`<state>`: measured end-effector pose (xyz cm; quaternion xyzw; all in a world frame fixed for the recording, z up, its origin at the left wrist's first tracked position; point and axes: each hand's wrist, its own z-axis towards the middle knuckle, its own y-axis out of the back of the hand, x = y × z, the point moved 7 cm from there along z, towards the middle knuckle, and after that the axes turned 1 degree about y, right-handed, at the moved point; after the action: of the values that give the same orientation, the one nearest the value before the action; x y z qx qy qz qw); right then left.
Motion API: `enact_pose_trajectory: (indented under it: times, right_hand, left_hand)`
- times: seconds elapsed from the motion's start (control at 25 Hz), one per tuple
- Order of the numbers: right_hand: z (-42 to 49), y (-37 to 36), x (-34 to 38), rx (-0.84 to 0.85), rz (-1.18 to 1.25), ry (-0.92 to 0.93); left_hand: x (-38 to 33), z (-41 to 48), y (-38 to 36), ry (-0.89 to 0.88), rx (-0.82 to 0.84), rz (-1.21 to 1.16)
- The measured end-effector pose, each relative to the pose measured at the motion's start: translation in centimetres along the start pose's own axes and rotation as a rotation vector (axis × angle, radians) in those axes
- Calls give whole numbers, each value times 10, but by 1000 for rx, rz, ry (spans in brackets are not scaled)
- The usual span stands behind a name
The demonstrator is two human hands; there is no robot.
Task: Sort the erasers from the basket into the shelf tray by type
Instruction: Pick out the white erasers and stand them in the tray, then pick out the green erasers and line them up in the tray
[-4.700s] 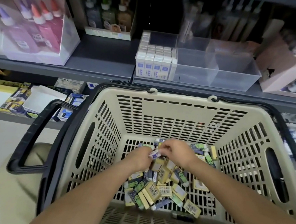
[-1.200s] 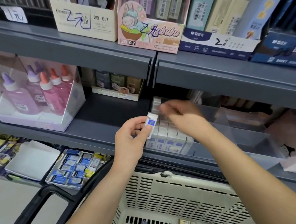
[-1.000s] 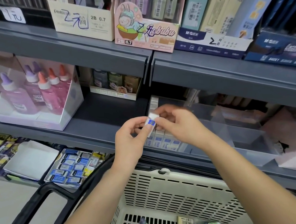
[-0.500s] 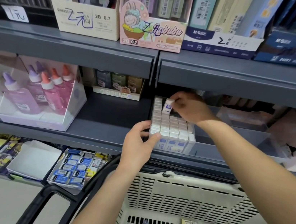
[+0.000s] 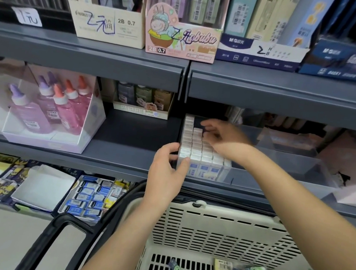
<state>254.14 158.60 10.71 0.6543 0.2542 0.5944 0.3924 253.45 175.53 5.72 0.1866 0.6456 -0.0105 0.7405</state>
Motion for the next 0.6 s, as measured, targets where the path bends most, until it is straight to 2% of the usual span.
enact_pose_trajectory:
  times: [0.16,0.24,0.32,0.4,0.52,0.6]
  right_hand:
    - [-90,32,1,-310,54,104]
    - [-146,26,-13,-325,220,78]
    - [-191,-2,-32,-212,284,42]
    - [-226,-47,-55,19,198,-13]
    - [-264,-121,-92,438,-67,-94]
    - [-279,-154,-105,584,-183,-106]
  left_hand:
    - [-17,-31,13,-109,-129,-95]
    - [-28,-57,11,-194,-111,-176]
    - [-28,-87,-7,-233,37,-149]
    - [-11,-115,-38,-208,254,2]
    - [47,-142,-73,57,497,204]
    - [85,-156,-81,252,636,331]
